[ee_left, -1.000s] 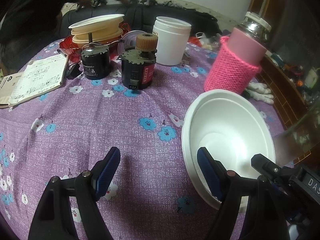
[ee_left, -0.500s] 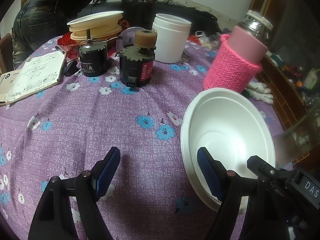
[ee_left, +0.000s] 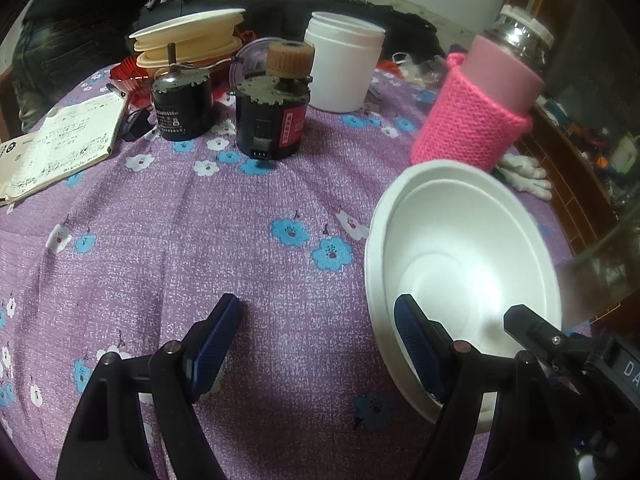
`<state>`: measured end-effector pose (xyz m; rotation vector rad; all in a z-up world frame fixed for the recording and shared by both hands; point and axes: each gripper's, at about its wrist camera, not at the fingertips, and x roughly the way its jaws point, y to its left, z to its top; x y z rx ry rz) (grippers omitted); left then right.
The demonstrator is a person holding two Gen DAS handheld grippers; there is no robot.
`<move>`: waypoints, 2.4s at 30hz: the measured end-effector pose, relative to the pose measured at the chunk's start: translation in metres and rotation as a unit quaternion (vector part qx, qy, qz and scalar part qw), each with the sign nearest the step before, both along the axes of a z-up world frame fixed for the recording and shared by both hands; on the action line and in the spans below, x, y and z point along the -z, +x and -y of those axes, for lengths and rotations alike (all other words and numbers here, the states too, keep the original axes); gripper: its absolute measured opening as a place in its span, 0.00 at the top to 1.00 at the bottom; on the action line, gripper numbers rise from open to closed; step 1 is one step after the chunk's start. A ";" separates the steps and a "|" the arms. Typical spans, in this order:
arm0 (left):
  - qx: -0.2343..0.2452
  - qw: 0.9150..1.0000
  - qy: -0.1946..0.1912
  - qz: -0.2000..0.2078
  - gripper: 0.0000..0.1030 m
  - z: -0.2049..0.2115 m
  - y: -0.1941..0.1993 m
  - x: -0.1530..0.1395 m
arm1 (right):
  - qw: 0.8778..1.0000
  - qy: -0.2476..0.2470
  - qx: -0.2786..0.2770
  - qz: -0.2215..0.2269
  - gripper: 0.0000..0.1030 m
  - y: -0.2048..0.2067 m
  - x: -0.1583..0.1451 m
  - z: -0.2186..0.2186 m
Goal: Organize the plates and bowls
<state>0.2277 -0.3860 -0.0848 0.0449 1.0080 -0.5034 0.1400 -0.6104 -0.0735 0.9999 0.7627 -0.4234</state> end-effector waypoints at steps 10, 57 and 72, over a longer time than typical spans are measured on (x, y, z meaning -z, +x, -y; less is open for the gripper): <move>0.005 1.000 0.019 0.000 0.22 0.003 -0.001 0.004 | 1.000 0.000 0.002 -0.003 0.55 0.000 0.002 0.000; -0.001 1.000 0.020 -0.005 0.22 -0.002 0.003 0.005 | 1.000 -0.002 0.022 0.011 0.55 -0.011 -0.003 0.005; 0.000 1.000 0.025 0.000 0.22 0.000 0.003 0.006 | 1.000 0.000 0.022 0.008 0.55 -0.010 -0.001 0.004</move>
